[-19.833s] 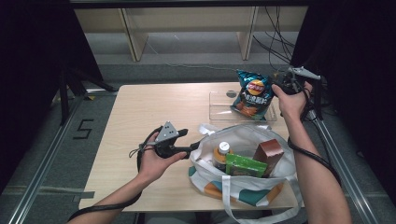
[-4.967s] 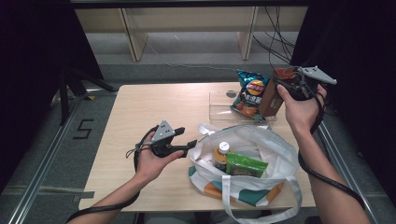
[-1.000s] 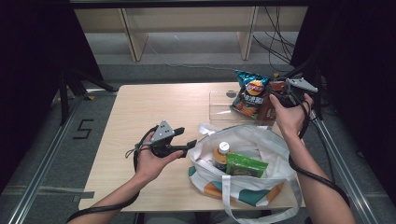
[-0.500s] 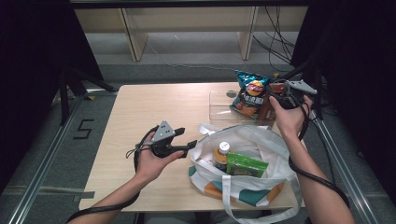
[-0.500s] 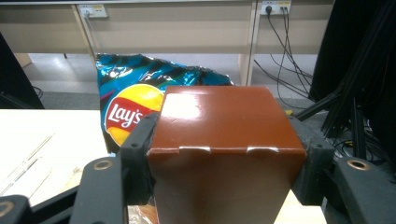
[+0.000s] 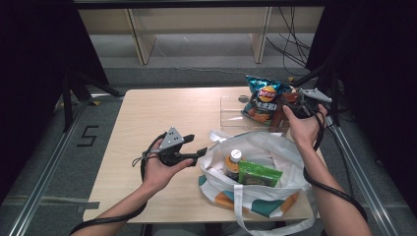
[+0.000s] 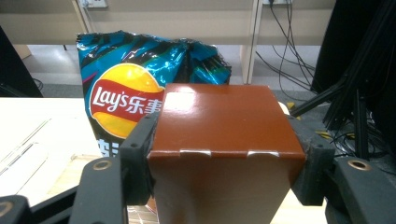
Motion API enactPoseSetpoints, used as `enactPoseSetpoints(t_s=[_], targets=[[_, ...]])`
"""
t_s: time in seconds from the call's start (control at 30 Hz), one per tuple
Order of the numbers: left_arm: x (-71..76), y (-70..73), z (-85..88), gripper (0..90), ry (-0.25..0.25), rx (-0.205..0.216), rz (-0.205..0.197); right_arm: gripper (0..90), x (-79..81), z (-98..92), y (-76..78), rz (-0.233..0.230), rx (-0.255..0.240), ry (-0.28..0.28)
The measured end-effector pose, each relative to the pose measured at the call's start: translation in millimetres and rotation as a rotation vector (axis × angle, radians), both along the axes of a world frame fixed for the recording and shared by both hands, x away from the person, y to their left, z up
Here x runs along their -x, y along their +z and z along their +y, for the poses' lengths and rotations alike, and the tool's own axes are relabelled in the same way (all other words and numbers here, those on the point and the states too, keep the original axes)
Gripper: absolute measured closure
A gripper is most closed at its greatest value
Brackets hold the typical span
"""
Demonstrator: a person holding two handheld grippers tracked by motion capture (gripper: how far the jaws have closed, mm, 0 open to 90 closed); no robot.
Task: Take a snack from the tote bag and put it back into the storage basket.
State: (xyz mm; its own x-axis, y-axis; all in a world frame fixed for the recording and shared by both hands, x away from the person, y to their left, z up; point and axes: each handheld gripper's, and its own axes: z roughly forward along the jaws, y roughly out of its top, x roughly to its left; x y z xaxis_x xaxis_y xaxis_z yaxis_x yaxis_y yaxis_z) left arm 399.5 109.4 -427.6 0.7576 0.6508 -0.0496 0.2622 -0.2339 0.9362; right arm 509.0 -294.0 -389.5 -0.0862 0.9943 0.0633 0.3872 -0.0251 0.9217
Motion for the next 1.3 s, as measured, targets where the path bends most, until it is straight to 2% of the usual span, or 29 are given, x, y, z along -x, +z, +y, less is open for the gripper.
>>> enactPoseSetpoints(t_s=[0.13, 0.23, 0.27, 0.3, 0.33, 0.4, 0.43, 0.47, 0.53, 0.77, 0.8, 0.87, 0.93, 1.0, 1.07, 1.17, 1.2, 1.27, 1.3], targets=[[0.0, 0.0, -0.3, 31.7, -0.005, 0.0, -0.002, 37.4, 0.0, -0.7, 0.8, 0.012, 0.009, 0.002], [0.0, -0.1, -0.3, 31.7, -0.003, -0.001, -0.001, 32.1, -1.6, -4.6, 0.7, -0.009, 0.035, 0.036], [0.0, -0.1, -0.4, 31.7, -0.003, 0.0, -0.001, 30.0, -1.8, -5.1, 0.9, -0.019, 0.036, 0.037], [0.0, -0.2, -0.5, 31.7, -0.003, 0.0, -0.001, 27.4, -0.4, -3.0, 2.1, -0.012, 0.007, 0.019], [0.2, -0.4, -0.7, 31.7, 0.001, 0.002, 0.003, 26.3, -0.1, -3.0, 2.5, -0.013, 0.003, 0.02], [0.3, -0.5, -0.9, 31.7, -0.001, 0.0, 0.005, 24.7, 0.0, -3.8, 2.8, -0.008, 0.011, 0.022], [0.4, -0.5, -0.9, 31.7, -0.002, -0.001, 0.005, 24.6, 1.4, -3.6, 4.2, 0.009, 0.002, 0.024], [0.4, -0.5, -0.9, 31.7, -0.002, -0.001, 0.005, 24.5, 0.7, -4.7, 3.8, -0.008, 0.008, 0.032], [0.3, -0.5, -0.8, 31.7, -0.001, 0.0, 0.004, 24.1, 2.7, -4.5, 4.7, -0.011, -0.001, 0.043], [0.2, -0.4, -0.8, 31.7, -0.001, 0.001, 0.002, 24.3, 13.4, -5.0, 9.4, 0.01, -0.036, 0.062], [0.3, -0.5, -0.9, 31.7, 0.001, 0.002, 0.005, 24.3, 14.4, -6.4, 9.0, -0.006, -0.02, 0.068], [0.4, -0.5, -0.9, 31.7, 0.0, -0.001, 0.005, 24.2, 17.5, -7.2, 10.3, -0.015, -0.02, 0.082], [0.4, -0.5, -1.1, 31.7, 0.0, 0.0, 0.005, 24.2, 21.5, -5.9, 12.4, -0.003, -0.042, 0.089], [0.3, -0.4, -1.1, 31.7, 0.001, 0.001, 0.004, 24.1, 26.0, -6.6, 13.9, -0.015, -0.026, 0.094], [0.2, -0.6, -1.1, 31.7, 0.002, 0.001, 0.005, 24.1, 30.4, -5.8, 15.6, -0.008, -0.043, 0.099], [0.5, -0.4, -0.8, 31.7, 0.001, 0.0, 0.004, 24.3, 35.0, -8.1, 15.9, -0.034, -0.027, 0.129], [0.5, -0.3, -0.8, 31.7, 0.001, 0.0, 0.003, 24.4, 39.0, -5.6, 16.7, -0.026, -0.058, 0.12], [0.5, -0.4, -0.9, 31.7, 0.002, 0.0, 0.004, 24.6, 41.8, -6.8, 16.4, -0.044, -0.036, 0.125], [0.5, -0.5, -0.8, 31.7, 0.002, 0.0, 0.005, 24.7, 44.1, -6.7, 17.4, -0.037, -0.045, 0.126]])
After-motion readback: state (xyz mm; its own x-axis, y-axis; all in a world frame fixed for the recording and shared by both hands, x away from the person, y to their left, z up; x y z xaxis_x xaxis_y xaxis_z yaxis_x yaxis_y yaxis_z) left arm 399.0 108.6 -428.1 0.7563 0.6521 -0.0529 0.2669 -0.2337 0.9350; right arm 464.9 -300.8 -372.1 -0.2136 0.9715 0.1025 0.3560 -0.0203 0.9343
